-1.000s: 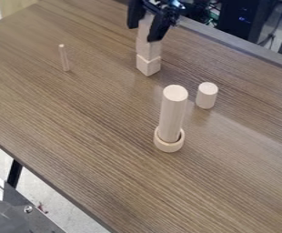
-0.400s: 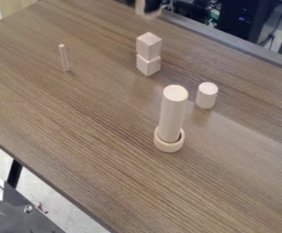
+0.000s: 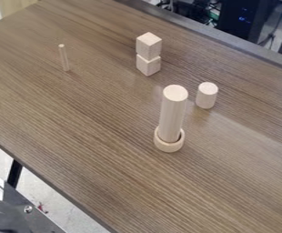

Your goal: Move the cube to the right

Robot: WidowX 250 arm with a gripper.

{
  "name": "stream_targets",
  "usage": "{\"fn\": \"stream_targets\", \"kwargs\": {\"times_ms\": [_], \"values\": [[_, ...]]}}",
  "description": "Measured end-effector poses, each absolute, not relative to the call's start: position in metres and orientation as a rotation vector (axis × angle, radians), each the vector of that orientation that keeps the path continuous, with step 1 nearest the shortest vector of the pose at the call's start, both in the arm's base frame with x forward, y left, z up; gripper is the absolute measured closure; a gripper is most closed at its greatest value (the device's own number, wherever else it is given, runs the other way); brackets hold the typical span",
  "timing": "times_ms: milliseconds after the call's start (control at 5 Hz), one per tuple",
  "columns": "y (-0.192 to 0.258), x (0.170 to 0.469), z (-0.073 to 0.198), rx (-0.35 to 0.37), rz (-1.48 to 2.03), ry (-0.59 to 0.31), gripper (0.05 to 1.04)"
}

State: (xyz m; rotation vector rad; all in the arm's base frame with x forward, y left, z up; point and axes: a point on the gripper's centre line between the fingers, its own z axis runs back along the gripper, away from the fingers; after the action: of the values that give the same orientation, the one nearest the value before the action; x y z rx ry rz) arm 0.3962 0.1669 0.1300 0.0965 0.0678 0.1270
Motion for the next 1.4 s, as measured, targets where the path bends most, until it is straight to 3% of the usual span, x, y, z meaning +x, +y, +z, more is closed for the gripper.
{"fn": "stream_targets", "kwargs": {"times_ms": [400, 600, 1000, 1400], "values": [[0.202, 0.391, 0.085, 0.145, 0.214, 0.176, 0.531], [0.210, 0.389, 0.081, 0.169, 0.239, 0.178, 0.531], [0.209, 0.370, 0.046, 0.088, 0.265, 0.234, 0.531], [0.197, 0.362, 0.040, 0.014, 0.269, 0.209, 0.480]]}}
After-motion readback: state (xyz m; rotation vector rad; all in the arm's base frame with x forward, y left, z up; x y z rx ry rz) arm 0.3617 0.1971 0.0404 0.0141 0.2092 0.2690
